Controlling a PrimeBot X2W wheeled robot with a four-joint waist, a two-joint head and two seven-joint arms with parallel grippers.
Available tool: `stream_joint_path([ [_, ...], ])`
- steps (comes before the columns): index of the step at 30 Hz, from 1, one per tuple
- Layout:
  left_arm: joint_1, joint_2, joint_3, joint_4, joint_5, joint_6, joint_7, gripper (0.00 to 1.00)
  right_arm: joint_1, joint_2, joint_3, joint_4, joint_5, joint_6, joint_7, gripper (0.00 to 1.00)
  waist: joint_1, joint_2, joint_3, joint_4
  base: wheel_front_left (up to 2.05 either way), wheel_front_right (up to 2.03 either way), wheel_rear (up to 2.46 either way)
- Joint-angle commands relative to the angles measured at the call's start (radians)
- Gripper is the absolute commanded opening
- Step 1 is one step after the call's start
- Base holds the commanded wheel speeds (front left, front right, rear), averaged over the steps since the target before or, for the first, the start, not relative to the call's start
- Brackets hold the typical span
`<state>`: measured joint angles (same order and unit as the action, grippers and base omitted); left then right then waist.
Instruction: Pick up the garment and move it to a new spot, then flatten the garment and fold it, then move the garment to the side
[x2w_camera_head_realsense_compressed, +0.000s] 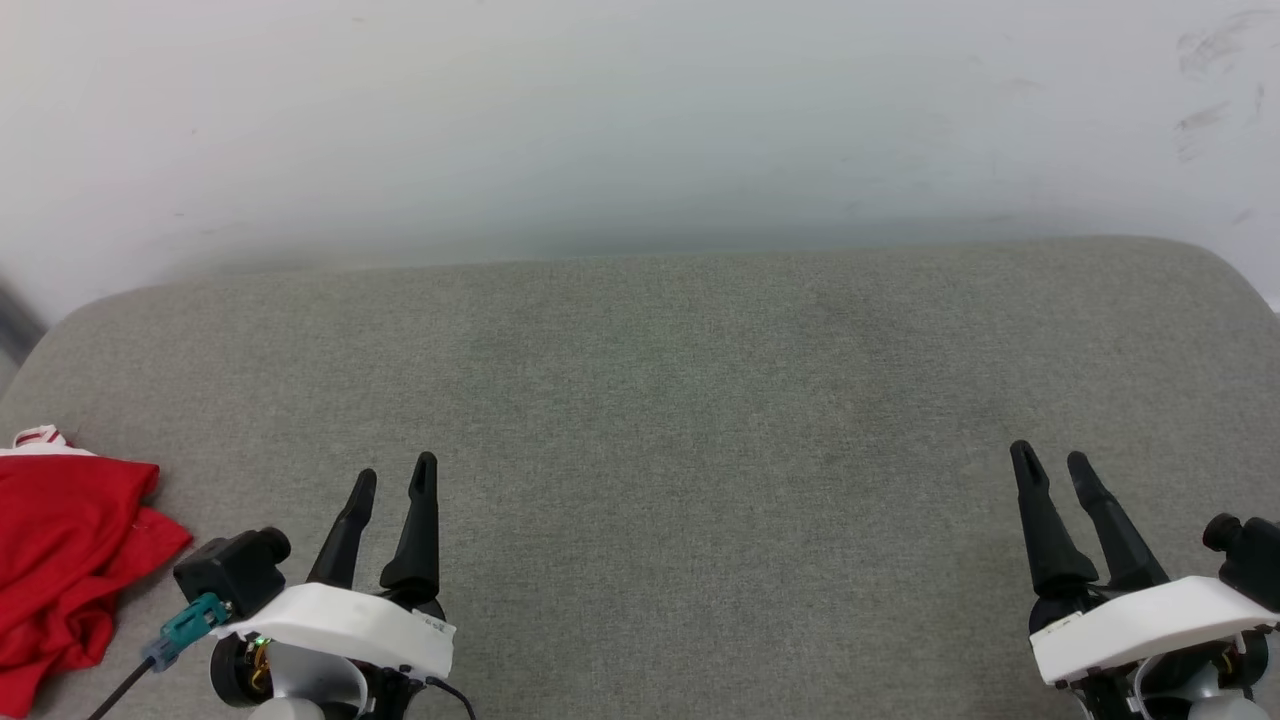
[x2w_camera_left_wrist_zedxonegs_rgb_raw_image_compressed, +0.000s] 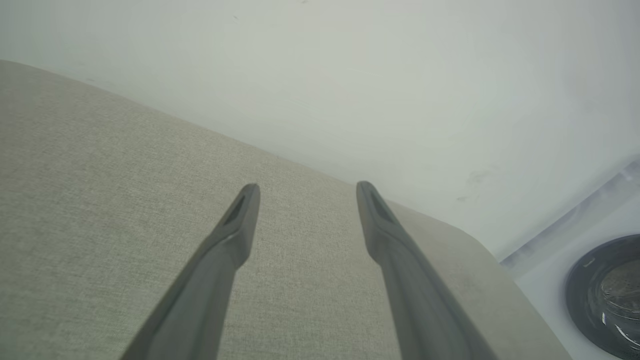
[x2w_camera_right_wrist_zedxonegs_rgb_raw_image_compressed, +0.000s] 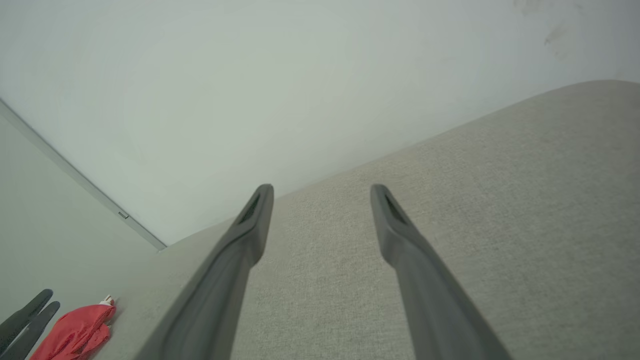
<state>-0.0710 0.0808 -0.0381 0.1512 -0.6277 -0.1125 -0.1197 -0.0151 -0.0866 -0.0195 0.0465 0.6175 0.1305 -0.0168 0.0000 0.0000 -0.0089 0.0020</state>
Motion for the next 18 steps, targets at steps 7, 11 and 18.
stream_joint_path([
  [7, -0.008, 0.02, -0.029, -0.025, 0.138, 0.023, -0.028, 1.0, -0.002, -0.018, 0.006, -0.024, -0.126, 0.0, 0.007, 1.0, 0.0, 0.0, -0.001, 0.002, 0.0, 0.0, 0.0],
  [11, -0.006, 0.031, -0.043, -0.026, 0.193, 0.035, -0.038, 1.0, 0.003, -0.016, 0.004, -0.035, -0.179, 0.0, 0.009, 1.0, 0.0, 0.0, -0.002, 0.001, 0.0, 0.0, 0.0],
  [18, -0.008, 0.043, -0.06, -0.022, 0.269, 0.06, -0.056, 1.0, 0.013, -0.008, -0.003, -0.048, -0.262, 0.0, 0.016, 1.0, 0.0, 0.0, -0.004, 0.002, 0.0, 0.0, 0.0],
])
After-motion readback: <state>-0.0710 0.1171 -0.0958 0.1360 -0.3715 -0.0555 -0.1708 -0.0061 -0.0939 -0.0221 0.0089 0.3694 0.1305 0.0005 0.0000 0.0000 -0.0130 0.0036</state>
